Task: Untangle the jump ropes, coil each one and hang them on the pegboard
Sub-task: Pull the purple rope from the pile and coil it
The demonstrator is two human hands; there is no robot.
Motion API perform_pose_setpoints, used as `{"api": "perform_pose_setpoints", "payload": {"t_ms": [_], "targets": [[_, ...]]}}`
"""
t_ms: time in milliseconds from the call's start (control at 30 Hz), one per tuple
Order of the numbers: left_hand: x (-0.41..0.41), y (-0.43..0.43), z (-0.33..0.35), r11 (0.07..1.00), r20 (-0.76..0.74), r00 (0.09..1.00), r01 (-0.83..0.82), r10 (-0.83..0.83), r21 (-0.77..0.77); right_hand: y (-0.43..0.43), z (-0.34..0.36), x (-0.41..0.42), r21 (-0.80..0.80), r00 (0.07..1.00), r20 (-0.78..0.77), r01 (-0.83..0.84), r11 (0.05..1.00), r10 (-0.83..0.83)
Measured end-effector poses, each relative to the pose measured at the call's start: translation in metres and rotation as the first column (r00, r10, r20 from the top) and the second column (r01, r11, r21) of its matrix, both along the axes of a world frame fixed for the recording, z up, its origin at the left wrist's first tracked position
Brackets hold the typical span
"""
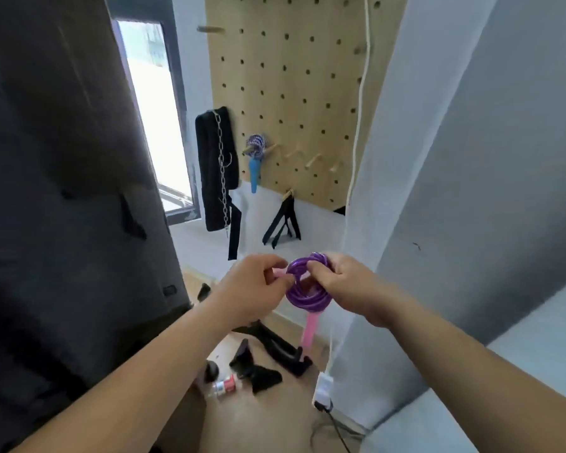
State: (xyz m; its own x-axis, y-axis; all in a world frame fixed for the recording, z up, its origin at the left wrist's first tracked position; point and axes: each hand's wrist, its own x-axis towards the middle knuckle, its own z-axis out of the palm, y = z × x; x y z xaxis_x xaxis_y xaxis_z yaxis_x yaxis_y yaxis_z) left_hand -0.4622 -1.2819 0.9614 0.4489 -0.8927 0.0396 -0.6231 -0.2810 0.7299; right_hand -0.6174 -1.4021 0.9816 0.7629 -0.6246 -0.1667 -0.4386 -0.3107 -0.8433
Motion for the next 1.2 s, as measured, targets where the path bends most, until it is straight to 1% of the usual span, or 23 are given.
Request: {"api": "perform_pose_setpoints", "payload": {"t_ms": [167,200,233,300,333,400,467,500,600,700,800,900,967,1067,1200], "targets": [[0.071,-0.071,0.021,0.99,-0.22,0.967,0.137,-0.126,0.033,-0.067,0.018,0.067,0.011,0.997,0.07,0.013,1.0,-0.014],[0.085,-0.085,0.023,0.988,-0.223,0.964,0.153,-0.142,0.03,-0.081,0.02,0.079,-0.006,0.998,0.07,0.006,1.0,-0.006],[0.098,-0.099,0.026,0.988,-0.191,0.971,0.152,-0.144,0.026,-0.094,0.022,0.091,-0.025,0.998,0.067,-0.001,1.0,0.003],[0.123,-0.127,0.031,0.993,-0.071,0.991,0.117,-0.116,0.011,-0.12,0.026,0.113,-0.046,0.997,0.074,-0.017,0.999,0.02],[0.135,-0.141,0.035,0.996,-0.05,0.994,0.094,-0.095,-0.006,-0.133,0.028,0.123,-0.047,0.996,0.084,-0.026,0.999,0.03],[0.155,-0.166,0.045,0.994,-0.07,0.992,0.104,-0.106,-0.037,-0.158,0.032,0.144,-0.048,0.991,0.114,-0.06,0.997,0.065],[0.169,-0.188,0.055,0.986,-0.135,0.977,0.162,-0.165,-0.035,-0.184,0.034,0.164,-0.067,0.986,0.145,-0.078,0.995,0.088],[0.175,-0.196,0.057,0.986,-0.164,0.972,0.164,-0.169,-0.042,-0.197,0.034,0.174,-0.078,0.984,0.157,-0.075,0.994,0.086],[0.197,-0.219,0.062,0.993,-0.228,0.969,0.076,-0.094,-0.089,-0.229,0.037,0.203,-0.058,0.977,0.2,-0.067,0.996,0.077],[0.215,-0.24,0.063,0.995,-0.231,0.972,0.013,-0.036,-0.101,-0.257,0.033,0.231,-0.046,0.983,0.171,-0.065,0.997,0.072],[0.242,-0.261,0.058,0.983,-0.242,0.969,-0.092,0.052,-0.16,-0.282,0.033,0.262,-0.004,0.977,0.2,-0.067,0.998,0.066],[0.277,-0.278,0.048,0.972,-0.211,0.97,-0.161,0.124,-0.169,-0.307,0.033,0.293,0.005,0.98,0.17,-0.109,0.994,0.106],[0.298,-0.29,0.041,0.97,-0.236,0.962,-0.18,0.14,-0.16,-0.325,0.029,0.313,-0.028,0.98,0.143,-0.136,0.99,0.139],[0.325,-0.318,0.028,0.965,-0.248,0.953,-0.215,0.174,-0.149,-0.346,0.021,0.345,-0.051,0.988,0.123,-0.084,0.995,0.09],[0.353,-0.359,0.007,0.961,-0.26,0.945,-0.24,0.198,-0.139,-0.373,0.005,0.384,-0.106,0.999,0.031,0.018,0.994,-0.014]]}}
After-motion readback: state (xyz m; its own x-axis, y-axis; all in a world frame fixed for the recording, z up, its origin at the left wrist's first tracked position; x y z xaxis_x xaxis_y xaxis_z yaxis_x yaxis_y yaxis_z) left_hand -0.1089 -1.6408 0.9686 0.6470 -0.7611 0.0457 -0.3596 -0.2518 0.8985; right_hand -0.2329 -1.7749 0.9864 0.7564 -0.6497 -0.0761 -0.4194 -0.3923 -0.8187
